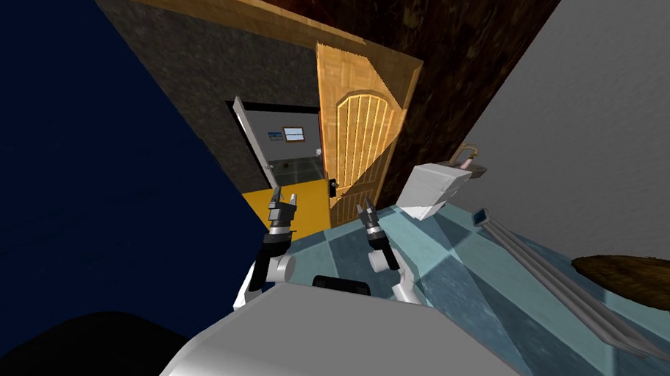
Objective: Pull the door open
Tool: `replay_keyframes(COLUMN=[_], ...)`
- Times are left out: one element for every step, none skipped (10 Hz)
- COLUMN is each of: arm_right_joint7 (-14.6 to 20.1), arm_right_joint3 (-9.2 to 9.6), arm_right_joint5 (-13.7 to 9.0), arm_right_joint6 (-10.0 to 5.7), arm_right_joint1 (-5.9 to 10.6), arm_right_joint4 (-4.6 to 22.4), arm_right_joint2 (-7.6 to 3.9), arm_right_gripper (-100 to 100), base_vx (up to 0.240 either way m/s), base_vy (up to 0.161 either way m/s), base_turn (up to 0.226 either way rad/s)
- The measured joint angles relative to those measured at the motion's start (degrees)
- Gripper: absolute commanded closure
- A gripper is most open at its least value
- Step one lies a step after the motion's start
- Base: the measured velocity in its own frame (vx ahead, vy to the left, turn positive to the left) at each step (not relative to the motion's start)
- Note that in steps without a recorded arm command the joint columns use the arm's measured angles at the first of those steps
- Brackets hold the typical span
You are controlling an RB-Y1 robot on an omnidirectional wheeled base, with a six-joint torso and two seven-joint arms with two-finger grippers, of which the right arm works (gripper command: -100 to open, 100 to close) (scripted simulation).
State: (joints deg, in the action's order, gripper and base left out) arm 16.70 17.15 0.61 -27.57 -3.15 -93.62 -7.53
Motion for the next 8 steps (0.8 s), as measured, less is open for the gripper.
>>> replay_keyframes(arm_right_joint7=[0.2,0.4,0.7,0.8,1.1,1.4,1.7,1.8], arm_right_joint3=[0.74,1.42,2.05,2.81,3.42,4.02,4.68,5.36], arm_right_joint5=[0.0,0.0,0.0,0.0,0.0,0.0,-0.1,0.0], arm_right_joint6=[-0.09,0.08,0.14,0.12,0.07,0.01,0.16,0.19], arm_right_joint1=[0.69,1.65,2.66,3.29,4.29,5.40,6.04,6.95], arm_right_joint4=[1.3,2.6,4.2,5.5,7.1,8.8,9.7,11.3], arm_right_joint2=[-0.22,-0.38,-0.57,-0.71,-0.98,-1.12,-1.55,-1.58], arm_right_gripper=[-100,-100,-100,-100,-100,-100,-100,-100], base_vx=[0.092,0.087,0.080,0.072,0.100,0.098,0.092,0.087], base_vy=[0.056,0.066,0.060,0.049,0.055,0.044,0.051,0.068], base_turn=[-0.081,-0.074,-0.073,-0.077,-0.066,-0.074,-0.073,-0.056])
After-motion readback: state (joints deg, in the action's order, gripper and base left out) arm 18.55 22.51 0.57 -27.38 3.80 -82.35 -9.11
